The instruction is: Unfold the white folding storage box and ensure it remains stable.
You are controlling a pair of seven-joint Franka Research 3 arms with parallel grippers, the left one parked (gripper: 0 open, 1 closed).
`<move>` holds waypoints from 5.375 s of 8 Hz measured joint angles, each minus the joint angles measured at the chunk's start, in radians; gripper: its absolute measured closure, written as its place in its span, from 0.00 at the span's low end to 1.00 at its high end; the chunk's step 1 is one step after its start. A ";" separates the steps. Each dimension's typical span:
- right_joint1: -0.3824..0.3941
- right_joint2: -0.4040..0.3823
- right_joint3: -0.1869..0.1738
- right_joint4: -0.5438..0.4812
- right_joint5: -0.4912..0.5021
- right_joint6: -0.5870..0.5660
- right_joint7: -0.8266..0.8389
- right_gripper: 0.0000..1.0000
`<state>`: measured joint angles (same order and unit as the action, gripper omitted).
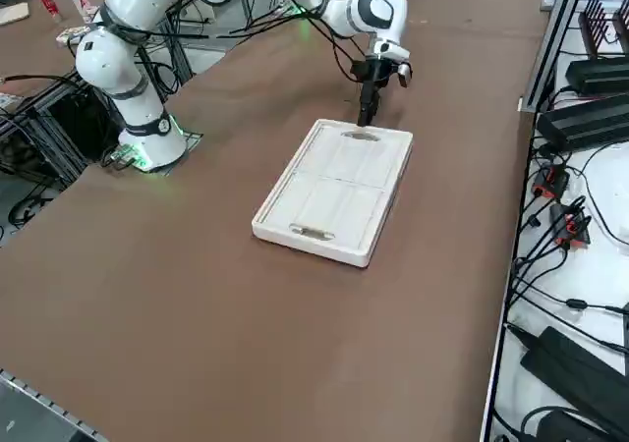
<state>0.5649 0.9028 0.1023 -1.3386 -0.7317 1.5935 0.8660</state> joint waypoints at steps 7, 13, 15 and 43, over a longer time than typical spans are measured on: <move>0.000 0.010 -0.003 0.000 0.000 -0.001 -0.001 0.15; 0.002 0.011 -0.002 0.002 0.000 0.000 -0.001 0.24; 0.005 0.011 -0.002 0.003 0.001 0.004 -0.001 0.36; 0.097 0.012 -0.036 0.151 -0.069 -0.229 0.039 0.70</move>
<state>0.6617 0.9147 0.0660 -1.1874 -0.8006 1.3648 0.9046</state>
